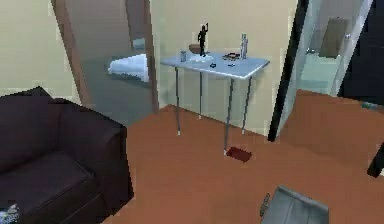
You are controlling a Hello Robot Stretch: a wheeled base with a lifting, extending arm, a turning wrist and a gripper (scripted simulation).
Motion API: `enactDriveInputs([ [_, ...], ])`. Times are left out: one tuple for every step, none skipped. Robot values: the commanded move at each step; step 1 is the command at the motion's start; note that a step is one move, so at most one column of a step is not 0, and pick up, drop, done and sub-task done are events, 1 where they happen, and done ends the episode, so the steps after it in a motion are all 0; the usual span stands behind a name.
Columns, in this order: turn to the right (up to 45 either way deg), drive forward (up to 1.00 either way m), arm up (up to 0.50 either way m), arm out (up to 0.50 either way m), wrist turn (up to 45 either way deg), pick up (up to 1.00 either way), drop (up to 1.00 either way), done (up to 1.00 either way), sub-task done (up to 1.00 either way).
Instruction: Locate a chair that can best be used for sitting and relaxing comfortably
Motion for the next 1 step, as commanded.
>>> enactDriveInputs([
  [-45.0, 0.00, 0.00, 0.00, 0.0, 0.00, 0.00, 0.00, 0.00],
])
